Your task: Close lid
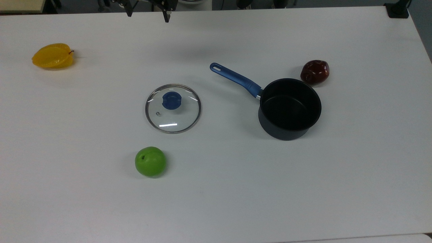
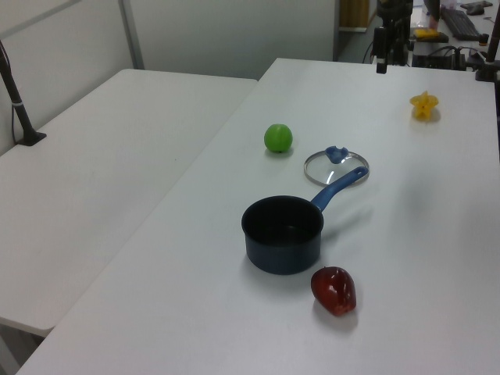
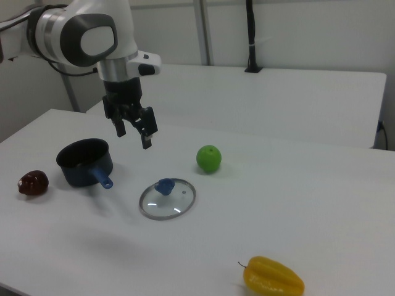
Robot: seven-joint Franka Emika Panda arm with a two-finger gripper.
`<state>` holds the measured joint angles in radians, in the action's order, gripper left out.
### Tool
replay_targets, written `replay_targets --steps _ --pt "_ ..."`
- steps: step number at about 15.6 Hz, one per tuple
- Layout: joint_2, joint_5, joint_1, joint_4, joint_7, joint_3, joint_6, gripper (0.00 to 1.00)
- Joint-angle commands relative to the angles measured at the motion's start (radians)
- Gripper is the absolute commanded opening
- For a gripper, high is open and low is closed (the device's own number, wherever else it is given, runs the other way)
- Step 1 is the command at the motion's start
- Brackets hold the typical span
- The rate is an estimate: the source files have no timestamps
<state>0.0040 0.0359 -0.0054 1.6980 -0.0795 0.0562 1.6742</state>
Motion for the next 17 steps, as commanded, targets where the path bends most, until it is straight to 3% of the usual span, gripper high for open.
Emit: replay_targets --steps 1,5,9,17 --pt "-0.097 0.016 -0.02 0.091 -0.058 0.002 0.165 1.0" --pt "-0.28 0.018 -0.01 0.348 -0.06 0.001 0.353 1.0" --pt "-0.398 0.019 -0.002 0.515 -0.068 -0.006 0.465 1.0" --pt "-0.434 0.019 0.018 0.692 -0.115 -0.012 0.732 1.0"
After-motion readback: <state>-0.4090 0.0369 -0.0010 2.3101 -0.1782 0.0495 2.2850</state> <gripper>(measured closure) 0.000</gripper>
